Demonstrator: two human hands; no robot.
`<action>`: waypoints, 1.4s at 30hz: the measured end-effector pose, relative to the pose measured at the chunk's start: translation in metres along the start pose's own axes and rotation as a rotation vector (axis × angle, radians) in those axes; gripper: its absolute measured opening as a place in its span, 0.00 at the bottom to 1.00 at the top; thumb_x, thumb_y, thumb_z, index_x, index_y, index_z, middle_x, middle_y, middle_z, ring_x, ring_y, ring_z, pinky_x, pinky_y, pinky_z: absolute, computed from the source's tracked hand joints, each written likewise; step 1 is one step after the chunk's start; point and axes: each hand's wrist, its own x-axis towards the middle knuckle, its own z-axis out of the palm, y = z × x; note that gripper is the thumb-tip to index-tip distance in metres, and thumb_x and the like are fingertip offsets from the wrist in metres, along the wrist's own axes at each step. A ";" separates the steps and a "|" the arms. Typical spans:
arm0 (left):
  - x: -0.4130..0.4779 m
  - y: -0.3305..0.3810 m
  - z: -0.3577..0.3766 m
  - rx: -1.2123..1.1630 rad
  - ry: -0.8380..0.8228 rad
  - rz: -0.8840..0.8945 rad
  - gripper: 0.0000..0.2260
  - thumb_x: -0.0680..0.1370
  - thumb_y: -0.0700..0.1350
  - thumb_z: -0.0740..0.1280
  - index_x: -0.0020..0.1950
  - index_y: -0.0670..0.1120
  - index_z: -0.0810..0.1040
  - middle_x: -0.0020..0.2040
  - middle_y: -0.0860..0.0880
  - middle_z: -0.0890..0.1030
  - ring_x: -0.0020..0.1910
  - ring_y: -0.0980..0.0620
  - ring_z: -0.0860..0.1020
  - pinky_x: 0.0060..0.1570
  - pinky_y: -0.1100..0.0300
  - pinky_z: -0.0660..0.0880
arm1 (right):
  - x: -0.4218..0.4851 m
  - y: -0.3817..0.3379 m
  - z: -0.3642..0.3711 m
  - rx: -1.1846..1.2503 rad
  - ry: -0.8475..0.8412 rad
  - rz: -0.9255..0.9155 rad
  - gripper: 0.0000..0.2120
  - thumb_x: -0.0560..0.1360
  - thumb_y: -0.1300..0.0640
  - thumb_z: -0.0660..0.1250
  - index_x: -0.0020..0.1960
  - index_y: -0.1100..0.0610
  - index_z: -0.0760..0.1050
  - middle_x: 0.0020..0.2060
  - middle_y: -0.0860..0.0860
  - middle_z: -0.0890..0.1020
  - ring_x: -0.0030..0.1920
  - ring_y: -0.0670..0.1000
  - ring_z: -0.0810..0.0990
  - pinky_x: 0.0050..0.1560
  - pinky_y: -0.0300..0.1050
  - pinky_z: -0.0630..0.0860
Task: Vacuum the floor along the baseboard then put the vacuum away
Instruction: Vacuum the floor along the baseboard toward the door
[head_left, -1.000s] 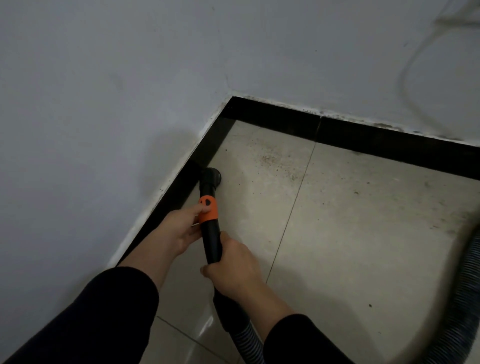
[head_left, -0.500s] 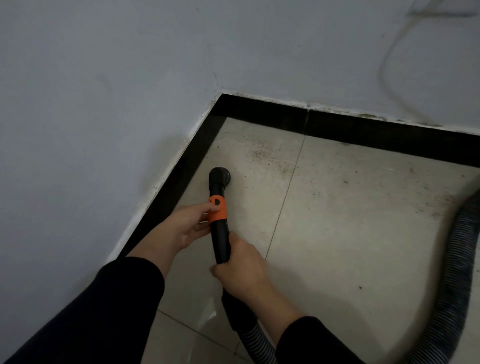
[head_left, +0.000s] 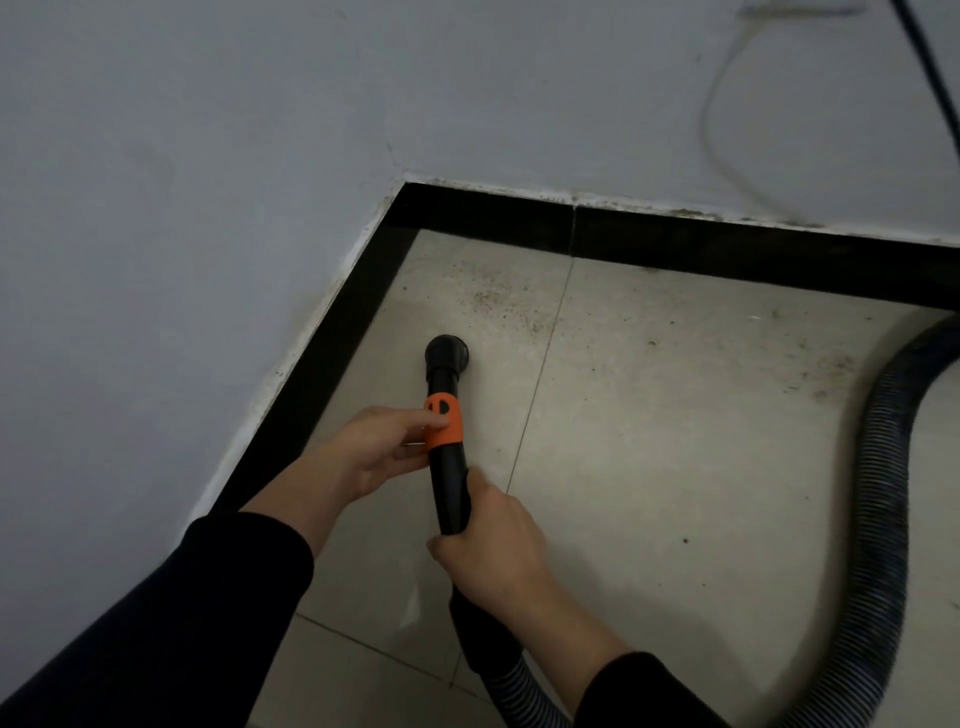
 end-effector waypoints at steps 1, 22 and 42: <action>0.000 0.000 0.002 0.001 -0.006 0.002 0.14 0.75 0.38 0.70 0.59 0.36 0.77 0.52 0.39 0.81 0.48 0.47 0.82 0.41 0.59 0.80 | -0.001 0.001 -0.001 0.001 0.008 0.000 0.16 0.69 0.56 0.68 0.52 0.50 0.65 0.41 0.49 0.76 0.38 0.52 0.75 0.28 0.39 0.65; 0.015 0.006 0.013 -0.233 0.141 0.120 0.14 0.78 0.42 0.68 0.61 0.36 0.76 0.57 0.40 0.79 0.48 0.48 0.79 0.39 0.59 0.74 | 0.041 -0.018 -0.022 0.035 -0.063 -0.002 0.18 0.68 0.55 0.72 0.54 0.53 0.69 0.47 0.52 0.78 0.46 0.55 0.78 0.43 0.46 0.75; 0.007 0.003 0.043 -0.168 0.017 0.126 0.06 0.76 0.39 0.69 0.51 0.39 0.79 0.47 0.42 0.81 0.44 0.49 0.80 0.43 0.60 0.75 | 0.013 0.010 -0.045 0.068 -0.023 0.043 0.19 0.67 0.54 0.73 0.53 0.53 0.69 0.47 0.52 0.77 0.45 0.54 0.78 0.38 0.44 0.74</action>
